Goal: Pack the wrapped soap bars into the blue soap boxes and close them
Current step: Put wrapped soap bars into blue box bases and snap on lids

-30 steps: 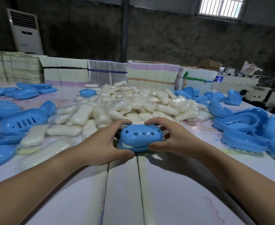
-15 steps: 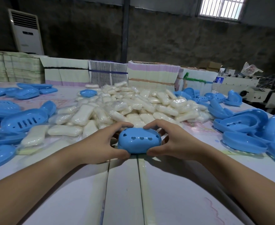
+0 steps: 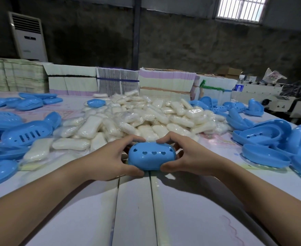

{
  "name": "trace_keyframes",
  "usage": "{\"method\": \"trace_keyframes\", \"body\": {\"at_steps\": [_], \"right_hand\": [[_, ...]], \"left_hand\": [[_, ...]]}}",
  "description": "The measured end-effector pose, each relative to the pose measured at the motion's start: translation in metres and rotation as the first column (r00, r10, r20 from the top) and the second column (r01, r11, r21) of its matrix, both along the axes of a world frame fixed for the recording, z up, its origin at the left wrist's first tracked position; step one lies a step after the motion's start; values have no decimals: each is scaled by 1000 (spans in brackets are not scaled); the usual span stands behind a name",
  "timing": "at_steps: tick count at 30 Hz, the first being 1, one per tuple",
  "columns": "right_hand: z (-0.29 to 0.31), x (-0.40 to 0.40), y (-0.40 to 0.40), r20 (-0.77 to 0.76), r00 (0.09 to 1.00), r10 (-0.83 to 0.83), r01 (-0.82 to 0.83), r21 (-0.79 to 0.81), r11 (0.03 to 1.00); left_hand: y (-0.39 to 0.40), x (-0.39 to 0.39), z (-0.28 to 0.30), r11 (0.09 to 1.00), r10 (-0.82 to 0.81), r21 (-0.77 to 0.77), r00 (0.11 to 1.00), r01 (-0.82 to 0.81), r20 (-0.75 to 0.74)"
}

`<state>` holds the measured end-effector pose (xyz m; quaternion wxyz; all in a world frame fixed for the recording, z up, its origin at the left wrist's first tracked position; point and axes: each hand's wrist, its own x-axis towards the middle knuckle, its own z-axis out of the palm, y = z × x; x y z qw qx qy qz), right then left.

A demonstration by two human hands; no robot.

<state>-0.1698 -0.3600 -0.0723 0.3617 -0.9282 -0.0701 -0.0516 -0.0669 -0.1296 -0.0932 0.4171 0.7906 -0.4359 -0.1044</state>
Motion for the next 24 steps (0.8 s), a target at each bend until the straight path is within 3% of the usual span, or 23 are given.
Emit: {"method": "trace_keyframes", "body": {"at_steps": [18,24], "right_hand": [[3,-3,4,45,999,7,-1,-112,994],[4,-2,1,31,999,-21,22,-32,999]], "left_hand": [[2,-2,3,1000,22,4,999,-22,30],[-1,-5,2,999,26,-25,1000,-25,11]]}}
